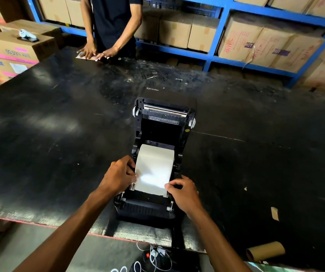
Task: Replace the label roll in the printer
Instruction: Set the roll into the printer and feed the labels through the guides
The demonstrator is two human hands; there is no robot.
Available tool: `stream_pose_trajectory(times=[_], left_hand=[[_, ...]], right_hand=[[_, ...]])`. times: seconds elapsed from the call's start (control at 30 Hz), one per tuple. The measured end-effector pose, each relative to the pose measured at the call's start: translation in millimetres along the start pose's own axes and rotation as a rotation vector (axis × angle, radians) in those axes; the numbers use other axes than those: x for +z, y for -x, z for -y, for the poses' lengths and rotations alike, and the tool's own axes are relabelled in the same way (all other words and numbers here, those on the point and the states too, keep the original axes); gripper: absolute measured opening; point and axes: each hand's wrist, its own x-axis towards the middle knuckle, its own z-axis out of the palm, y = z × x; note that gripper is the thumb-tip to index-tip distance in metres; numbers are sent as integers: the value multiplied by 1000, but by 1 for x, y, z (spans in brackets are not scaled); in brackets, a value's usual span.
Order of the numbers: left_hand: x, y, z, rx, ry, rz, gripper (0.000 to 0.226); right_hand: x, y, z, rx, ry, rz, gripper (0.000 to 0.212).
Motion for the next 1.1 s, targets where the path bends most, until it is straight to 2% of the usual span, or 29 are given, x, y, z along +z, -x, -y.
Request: stream_pose_trajectory(times=[0.4, 0.57, 0.67, 0.97, 1.1], left_hand=[[-5, 1, 2, 61, -43, 33, 34], [-6, 2, -3, 94, -138, 51, 36], [-6, 3, 0, 66, -41, 12, 38], [-14, -2, -2, 116, -107, 113, 36], [-14, -1, -4, 100, -46, 105, 35]], right_hand=[[5, 5, 5, -9, 12, -12, 18], [6, 5, 6, -57, 40, -55, 20], [4, 6, 6, -39, 42, -7, 30], [7, 3, 5, -24, 46, -7, 23], [2, 1, 4, -27, 49, 34, 26]])
